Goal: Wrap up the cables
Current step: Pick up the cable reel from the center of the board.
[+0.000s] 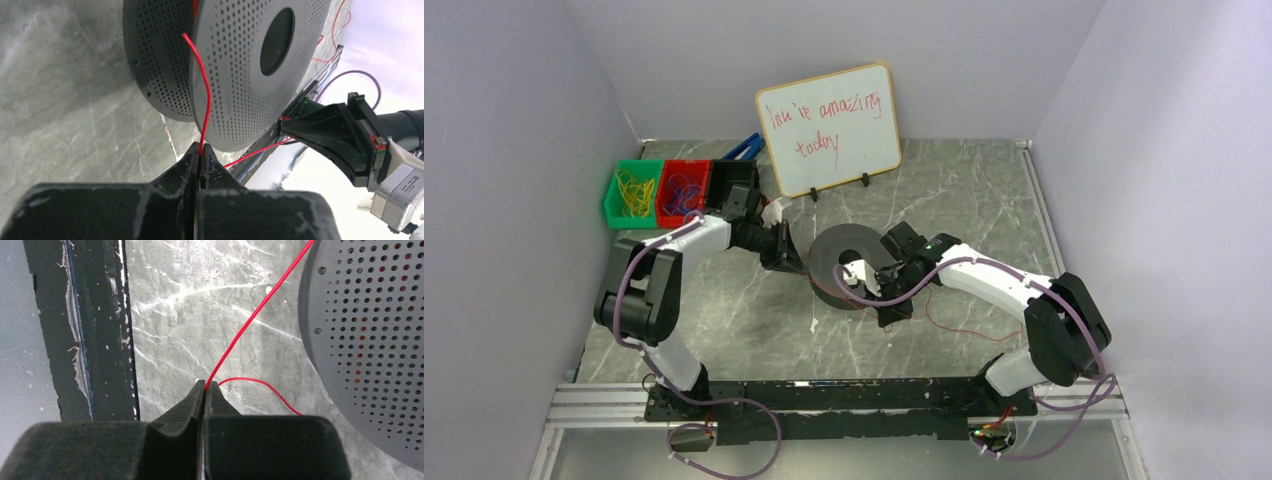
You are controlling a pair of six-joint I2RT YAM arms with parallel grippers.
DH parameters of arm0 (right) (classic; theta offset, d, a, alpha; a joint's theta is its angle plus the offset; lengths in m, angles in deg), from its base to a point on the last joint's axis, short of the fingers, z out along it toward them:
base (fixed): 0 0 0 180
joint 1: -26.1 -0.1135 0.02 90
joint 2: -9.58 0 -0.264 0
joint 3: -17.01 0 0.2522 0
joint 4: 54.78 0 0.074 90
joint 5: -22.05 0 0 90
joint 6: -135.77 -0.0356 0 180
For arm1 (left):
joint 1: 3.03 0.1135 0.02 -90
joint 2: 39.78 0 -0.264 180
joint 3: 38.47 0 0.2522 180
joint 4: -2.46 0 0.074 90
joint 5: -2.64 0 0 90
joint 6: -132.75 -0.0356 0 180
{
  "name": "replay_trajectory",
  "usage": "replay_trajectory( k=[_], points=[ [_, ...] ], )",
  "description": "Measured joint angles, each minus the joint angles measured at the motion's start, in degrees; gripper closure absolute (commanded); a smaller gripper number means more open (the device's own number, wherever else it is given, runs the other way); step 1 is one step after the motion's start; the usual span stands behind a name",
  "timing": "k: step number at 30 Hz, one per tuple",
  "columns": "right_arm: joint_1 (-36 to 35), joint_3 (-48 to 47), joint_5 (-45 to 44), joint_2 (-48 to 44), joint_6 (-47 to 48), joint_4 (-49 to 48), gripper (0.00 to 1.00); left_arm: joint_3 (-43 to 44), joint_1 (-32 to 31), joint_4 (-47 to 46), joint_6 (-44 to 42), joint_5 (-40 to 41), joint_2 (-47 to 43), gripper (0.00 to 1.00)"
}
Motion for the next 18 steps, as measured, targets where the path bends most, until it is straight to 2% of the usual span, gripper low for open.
replay_trajectory(
  k=[5,9,18],
  points=[
    [0.0,-0.15,-0.04,0.74,0.0,-0.26,1.0,-1.18,0.83,-4.35,1.29,-2.4,3.39,0.96],
    [0.0,-0.17,-0.22,1.25,0.0,-0.57,1.0,-2.1,1.29,-6.64,1.9,-3.65,4.28,0.89],
    [0.0,0.44,-4.22,1.25,-1.44,-2.36,1.0,-4.35,2.97,-13.88,3.58,-5.86,4.28,0.83]
  ],
)
